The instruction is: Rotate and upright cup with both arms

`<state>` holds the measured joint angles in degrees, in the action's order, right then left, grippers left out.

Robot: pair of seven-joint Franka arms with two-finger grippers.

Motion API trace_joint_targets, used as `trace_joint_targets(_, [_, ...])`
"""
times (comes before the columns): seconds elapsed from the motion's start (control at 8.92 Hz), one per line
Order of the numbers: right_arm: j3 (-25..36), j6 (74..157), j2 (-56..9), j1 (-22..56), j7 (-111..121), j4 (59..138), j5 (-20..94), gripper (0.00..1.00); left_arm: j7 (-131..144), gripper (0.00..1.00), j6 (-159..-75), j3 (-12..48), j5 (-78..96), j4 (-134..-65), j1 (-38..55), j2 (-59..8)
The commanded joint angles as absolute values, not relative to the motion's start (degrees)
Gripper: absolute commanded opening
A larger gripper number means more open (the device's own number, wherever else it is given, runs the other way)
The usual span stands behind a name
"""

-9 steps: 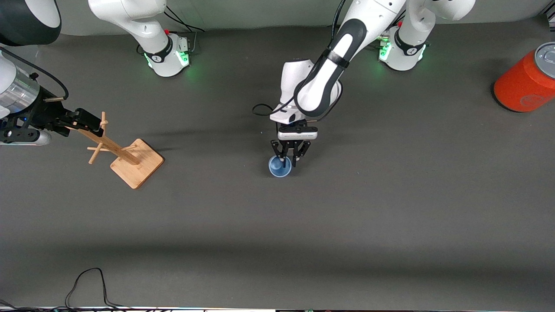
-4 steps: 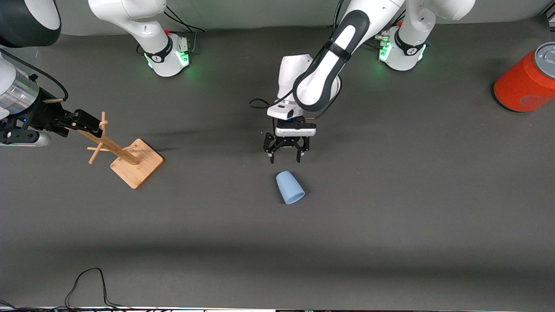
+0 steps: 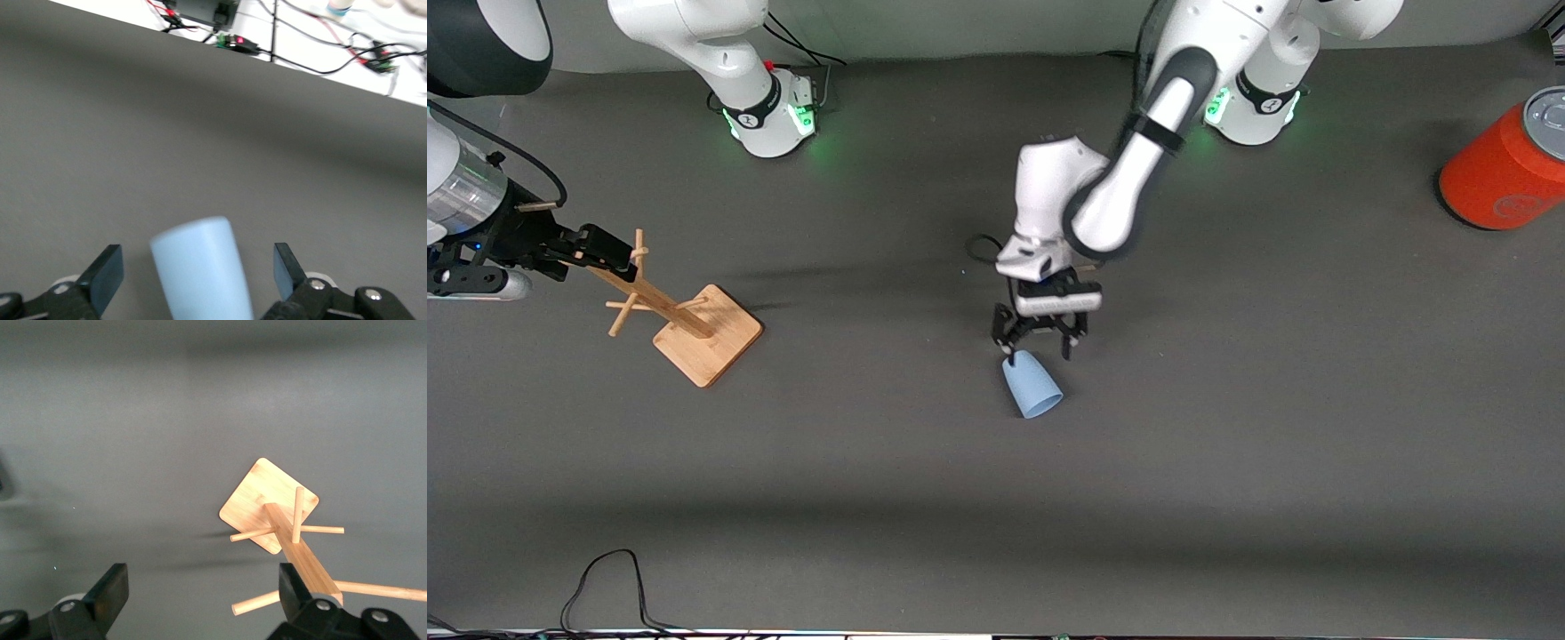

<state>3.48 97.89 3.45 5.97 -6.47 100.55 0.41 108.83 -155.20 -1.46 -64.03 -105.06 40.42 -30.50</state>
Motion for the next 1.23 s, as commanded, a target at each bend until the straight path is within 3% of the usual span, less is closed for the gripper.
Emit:
trace_joint_targets(0.0, [3.34,97.47,3.08,5.71,-5.27,99.58,-0.09,1.00,88.60,0.99,-155.74,-0.97,-49.04,-100.65,36.84,-34.79])
trace_joint_targets(0.34, [3.25,97.47,2.55,5.71,-5.45,99.32,-0.35,1.00,66.93,0.99,-154.52,-0.71,-23.90,-98.45,33.93,-40.58])
trace_joint_targets(0.67, [3.51,96.59,1.94,5.45,-5.46,98.70,-0.18,1.00,60.85,0.98,-136.92,3.50,-11.63,-89.95,33.84,-44.99])
trace_joint_targets(1.12, [3.08,96.42,2.02,5.71,-5.45,98.09,0.35,1.00,52.75,0.98,-126.15,3.60,-1.43,-83.78,33.14,-45.61])
